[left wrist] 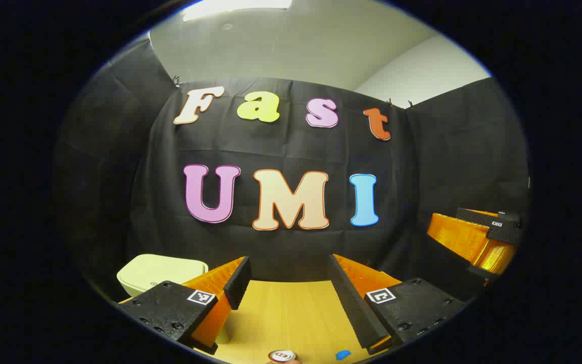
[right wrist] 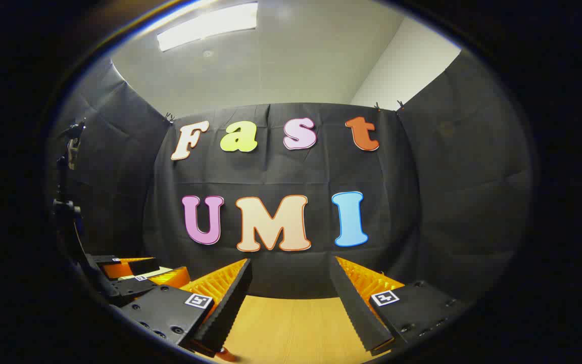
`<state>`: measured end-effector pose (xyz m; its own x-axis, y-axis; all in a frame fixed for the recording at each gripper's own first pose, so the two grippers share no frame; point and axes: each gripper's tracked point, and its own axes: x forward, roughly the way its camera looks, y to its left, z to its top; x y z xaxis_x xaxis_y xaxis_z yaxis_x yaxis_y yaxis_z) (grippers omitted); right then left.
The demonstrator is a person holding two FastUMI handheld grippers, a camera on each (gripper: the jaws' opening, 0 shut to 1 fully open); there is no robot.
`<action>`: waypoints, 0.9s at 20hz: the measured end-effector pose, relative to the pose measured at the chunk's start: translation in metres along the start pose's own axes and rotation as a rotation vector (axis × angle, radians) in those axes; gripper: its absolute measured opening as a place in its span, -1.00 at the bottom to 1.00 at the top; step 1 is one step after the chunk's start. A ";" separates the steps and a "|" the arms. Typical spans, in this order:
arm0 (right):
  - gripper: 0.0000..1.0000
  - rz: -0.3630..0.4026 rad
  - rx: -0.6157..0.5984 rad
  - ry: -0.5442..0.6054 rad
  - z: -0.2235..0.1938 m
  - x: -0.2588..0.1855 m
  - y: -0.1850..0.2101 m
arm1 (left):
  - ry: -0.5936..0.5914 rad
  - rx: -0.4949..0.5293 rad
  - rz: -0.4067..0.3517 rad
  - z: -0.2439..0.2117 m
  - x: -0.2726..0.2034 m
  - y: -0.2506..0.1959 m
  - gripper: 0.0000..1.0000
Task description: Press the lid of the desktop garbage bin to open it, pick up the crumpled paper on the desktop and throw it into the bin, then pick up the pop can on the desktop and drop it into the bin, and finally close the garbage bin lid.
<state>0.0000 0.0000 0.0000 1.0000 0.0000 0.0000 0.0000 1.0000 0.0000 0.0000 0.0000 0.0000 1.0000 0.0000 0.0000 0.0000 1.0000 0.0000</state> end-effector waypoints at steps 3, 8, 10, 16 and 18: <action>0.95 -0.001 -0.007 -0.013 0.005 0.001 0.000 | -0.015 0.020 -0.003 0.003 -0.002 -0.001 0.85; 0.95 0.008 -0.019 -0.030 0.006 -0.001 0.004 | -0.042 0.031 0.004 0.011 -0.003 -0.001 0.85; 0.94 0.014 -0.024 -0.037 0.007 -0.001 0.007 | -0.043 0.038 0.009 0.012 -0.003 0.000 0.85; 0.93 0.038 -0.011 -0.023 -0.001 0.000 0.016 | -0.040 0.050 0.035 0.011 -0.006 0.004 0.85; 0.94 0.045 -0.008 -0.012 -0.004 0.000 0.016 | -0.041 0.053 0.042 0.010 -0.007 0.005 0.85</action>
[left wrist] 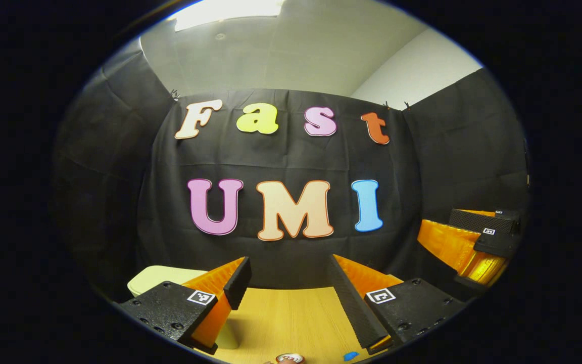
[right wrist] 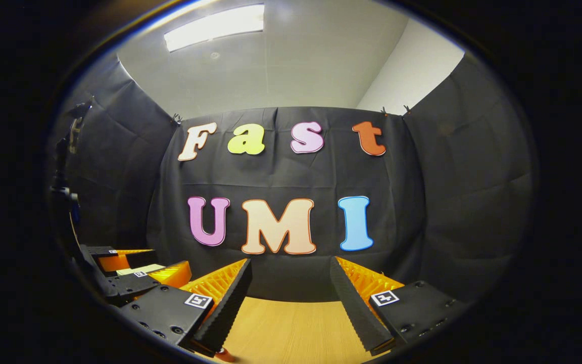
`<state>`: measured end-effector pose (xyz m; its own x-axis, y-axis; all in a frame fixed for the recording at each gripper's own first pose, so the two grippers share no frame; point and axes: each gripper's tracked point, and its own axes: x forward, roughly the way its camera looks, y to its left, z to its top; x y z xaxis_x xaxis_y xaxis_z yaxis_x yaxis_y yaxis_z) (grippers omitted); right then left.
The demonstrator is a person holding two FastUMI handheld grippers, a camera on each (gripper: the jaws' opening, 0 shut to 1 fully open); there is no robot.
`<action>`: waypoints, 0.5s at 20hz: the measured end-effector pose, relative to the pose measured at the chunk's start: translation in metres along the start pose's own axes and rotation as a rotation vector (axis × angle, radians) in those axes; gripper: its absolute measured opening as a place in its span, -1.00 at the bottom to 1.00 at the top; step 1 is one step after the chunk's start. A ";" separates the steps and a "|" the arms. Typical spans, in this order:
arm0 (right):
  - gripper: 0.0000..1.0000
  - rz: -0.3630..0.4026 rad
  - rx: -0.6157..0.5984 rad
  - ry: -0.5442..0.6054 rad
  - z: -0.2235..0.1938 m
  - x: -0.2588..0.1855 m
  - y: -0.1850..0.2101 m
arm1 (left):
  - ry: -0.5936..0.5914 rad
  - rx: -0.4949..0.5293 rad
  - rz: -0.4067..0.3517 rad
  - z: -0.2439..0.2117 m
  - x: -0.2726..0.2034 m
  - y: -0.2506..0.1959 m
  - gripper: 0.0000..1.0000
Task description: Press the lid of the desktop garbage bin to open it, pick up the crumpled paper on the desktop and throw it into the bin, then pick up the pop can on the desktop and drop it into the bin, and finally close the garbage bin lid.
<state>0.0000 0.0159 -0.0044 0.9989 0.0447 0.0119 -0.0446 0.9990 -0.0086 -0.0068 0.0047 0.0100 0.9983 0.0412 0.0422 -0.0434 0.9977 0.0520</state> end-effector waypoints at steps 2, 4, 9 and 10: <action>0.94 -0.001 0.005 0.004 -0.001 0.000 -0.002 | 0.000 0.010 0.003 0.000 0.000 0.000 0.85; 0.94 -0.005 0.008 0.008 -0.002 0.000 -0.005 | -0.006 0.023 0.011 0.002 -0.002 0.003 0.85; 0.93 -0.006 0.005 0.025 -0.010 -0.002 -0.009 | -0.032 0.030 0.022 0.009 -0.003 0.007 0.35; 0.94 -0.004 0.005 0.027 -0.010 -0.002 -0.008 | -0.033 0.030 0.028 0.009 -0.003 0.009 0.13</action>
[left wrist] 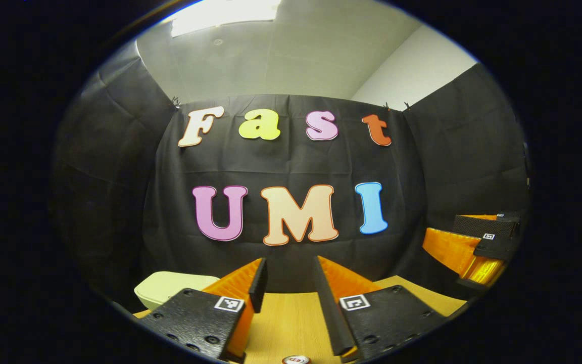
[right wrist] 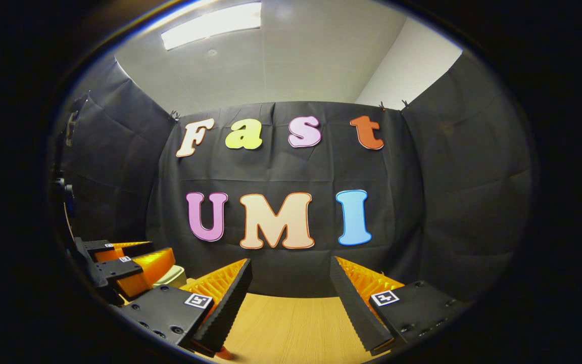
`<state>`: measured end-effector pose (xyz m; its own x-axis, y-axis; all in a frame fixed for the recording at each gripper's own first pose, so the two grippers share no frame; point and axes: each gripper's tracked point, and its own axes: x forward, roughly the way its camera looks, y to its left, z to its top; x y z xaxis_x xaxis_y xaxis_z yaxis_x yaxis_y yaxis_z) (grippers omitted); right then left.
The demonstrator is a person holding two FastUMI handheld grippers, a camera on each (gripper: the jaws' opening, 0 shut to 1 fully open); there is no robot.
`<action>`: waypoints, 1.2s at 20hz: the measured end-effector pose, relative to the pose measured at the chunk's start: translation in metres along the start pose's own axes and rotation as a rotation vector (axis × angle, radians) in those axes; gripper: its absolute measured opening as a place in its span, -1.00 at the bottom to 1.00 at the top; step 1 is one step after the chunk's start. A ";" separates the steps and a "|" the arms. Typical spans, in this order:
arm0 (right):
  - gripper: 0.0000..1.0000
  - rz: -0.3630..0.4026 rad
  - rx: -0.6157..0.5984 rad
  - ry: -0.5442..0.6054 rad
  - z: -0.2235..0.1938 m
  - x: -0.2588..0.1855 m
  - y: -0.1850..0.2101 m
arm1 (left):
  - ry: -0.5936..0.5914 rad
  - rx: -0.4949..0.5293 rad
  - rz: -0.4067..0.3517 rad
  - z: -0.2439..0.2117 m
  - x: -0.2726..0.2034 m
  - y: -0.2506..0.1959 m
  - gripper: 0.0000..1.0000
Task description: Press the lid of the desktop garbage bin to open it, pick up the crumpled paper on the desktop and throw it into the bin, then pick up the pop can on the desktop and drop it into the bin, and finally close the garbage bin lid.
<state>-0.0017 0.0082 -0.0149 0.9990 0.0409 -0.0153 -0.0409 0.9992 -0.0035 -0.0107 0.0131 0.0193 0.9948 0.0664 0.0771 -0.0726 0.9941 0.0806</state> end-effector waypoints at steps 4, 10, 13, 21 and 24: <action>0.94 0.013 -0.006 0.005 -0.003 0.001 0.006 | 0.012 0.000 0.045 -0.003 -0.001 0.018 -0.60; 0.94 0.033 0.006 0.022 -0.011 0.005 0.024 | 0.049 -0.009 0.134 -0.017 -0.004 0.062 -1.00; 0.93 0.042 0.011 0.033 -0.017 0.008 0.038 | 0.066 0.007 0.176 -0.023 -0.005 0.090 -1.00; 0.93 0.056 0.001 0.066 -0.035 0.015 0.076 | 0.131 0.018 0.269 -0.056 -0.001 0.162 -1.00; 0.95 0.049 -0.007 0.086 -0.043 0.018 0.085 | 0.164 0.008 0.288 -0.075 0.002 0.183 -1.00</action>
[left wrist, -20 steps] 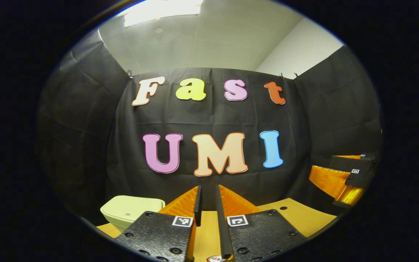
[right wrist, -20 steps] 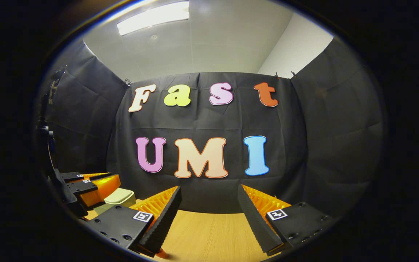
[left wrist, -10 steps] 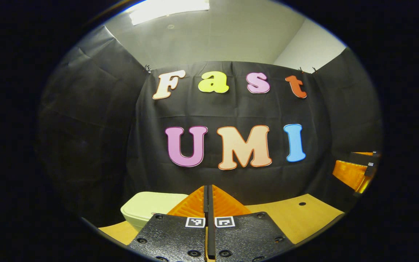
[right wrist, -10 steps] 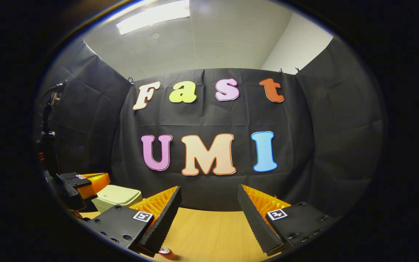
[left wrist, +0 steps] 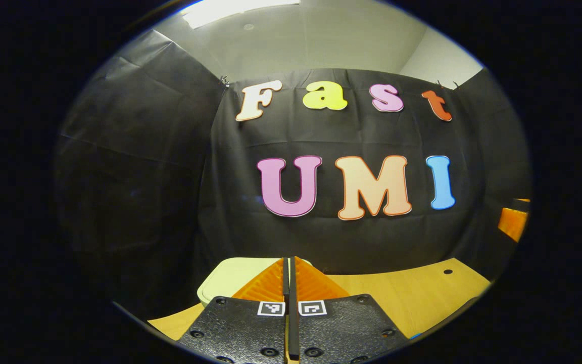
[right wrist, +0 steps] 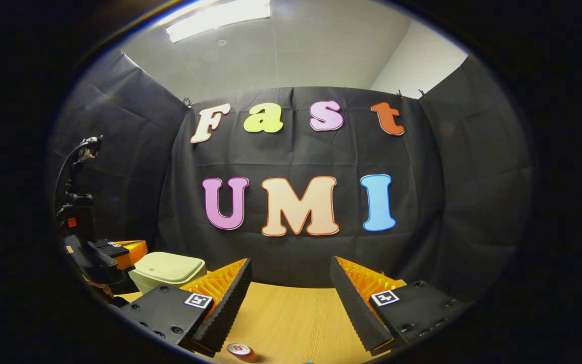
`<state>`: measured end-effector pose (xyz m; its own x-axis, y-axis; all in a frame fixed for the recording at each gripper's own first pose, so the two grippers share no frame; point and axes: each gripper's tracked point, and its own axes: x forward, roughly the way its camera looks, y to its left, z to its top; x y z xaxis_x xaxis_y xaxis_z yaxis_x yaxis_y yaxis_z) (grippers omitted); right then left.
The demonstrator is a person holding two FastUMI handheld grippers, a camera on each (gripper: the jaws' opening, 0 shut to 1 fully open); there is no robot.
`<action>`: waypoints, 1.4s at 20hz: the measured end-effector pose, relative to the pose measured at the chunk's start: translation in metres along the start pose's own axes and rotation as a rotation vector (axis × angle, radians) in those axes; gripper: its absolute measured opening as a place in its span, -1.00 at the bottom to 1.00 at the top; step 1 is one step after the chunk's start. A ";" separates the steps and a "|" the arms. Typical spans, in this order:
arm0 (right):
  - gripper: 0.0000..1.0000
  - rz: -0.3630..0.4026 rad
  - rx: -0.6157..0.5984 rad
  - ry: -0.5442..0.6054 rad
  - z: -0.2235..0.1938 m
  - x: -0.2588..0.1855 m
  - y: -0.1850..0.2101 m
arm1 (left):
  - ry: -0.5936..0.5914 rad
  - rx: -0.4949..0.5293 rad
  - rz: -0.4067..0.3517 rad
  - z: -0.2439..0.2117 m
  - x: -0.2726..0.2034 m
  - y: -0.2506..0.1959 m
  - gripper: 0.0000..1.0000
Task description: Press the lid of the desktop garbage bin to open it, pick up the crumpled paper on the desktop and throw it into the bin, then pick up the pop can on the desktop and drop it into the bin, and finally close the garbage bin lid.
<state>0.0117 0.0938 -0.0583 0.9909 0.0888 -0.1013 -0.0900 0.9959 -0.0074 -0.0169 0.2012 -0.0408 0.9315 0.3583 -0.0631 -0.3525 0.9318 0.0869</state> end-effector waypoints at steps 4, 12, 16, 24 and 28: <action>0.95 -0.014 -0.008 0.029 -0.012 0.002 0.006 | 0.058 0.002 0.026 -0.030 0.016 0.019 -1.00; 0.93 -0.048 -0.018 0.079 -0.028 0.003 0.002 | 0.147 -0.022 0.061 -0.076 0.031 0.037 -1.00; 0.93 -0.051 -0.025 0.086 -0.031 0.004 -0.002 | 0.129 0.006 0.054 -0.085 0.032 0.039 -1.00; 0.96 -0.053 -0.029 0.103 -0.036 0.004 -0.031 | -0.031 -0.001 -0.004 -0.040 0.012 0.014 -0.95; 0.96 -0.033 -0.034 0.129 -0.049 0.007 -0.044 | -0.077 -0.027 -0.094 -0.011 -0.007 -0.021 0.13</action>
<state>0.0173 0.0496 -0.1070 0.9724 0.0513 -0.2276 -0.0635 0.9969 -0.0465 -0.0167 0.1796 -0.0527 0.9643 0.2647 0.0069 -0.2647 0.9626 0.0574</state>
